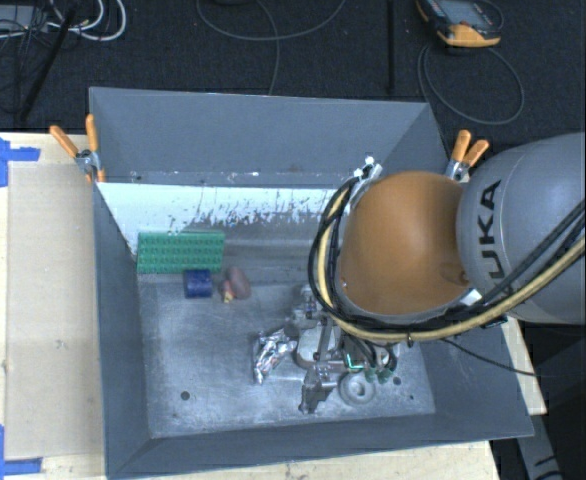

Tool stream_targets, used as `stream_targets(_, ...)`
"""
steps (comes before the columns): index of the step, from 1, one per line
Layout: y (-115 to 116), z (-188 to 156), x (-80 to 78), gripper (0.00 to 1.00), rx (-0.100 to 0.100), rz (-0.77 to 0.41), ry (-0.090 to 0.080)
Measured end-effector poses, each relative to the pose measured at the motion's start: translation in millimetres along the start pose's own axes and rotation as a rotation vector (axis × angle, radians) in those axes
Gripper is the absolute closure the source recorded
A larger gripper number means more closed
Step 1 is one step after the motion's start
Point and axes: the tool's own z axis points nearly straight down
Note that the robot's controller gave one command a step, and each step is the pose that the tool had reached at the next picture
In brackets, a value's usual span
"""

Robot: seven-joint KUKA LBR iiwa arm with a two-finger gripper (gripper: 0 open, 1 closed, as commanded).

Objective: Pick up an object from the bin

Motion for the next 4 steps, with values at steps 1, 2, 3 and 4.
stream_targets(1,-32.2,111.6,-61.1,0.00,0.000,-0.180,-0.004)
stream_targets(2,-31.8,108.0,-61.4,1.00,0.000,-0.176,-0.008)
stream_targets(3,-31.8,108.1,-61.3,0.00,-0.001,-0.175,-0.007)
stream_targets(4,-20.3,131.9,-55.0,0.00,-0.001,-0.195,-0.013)
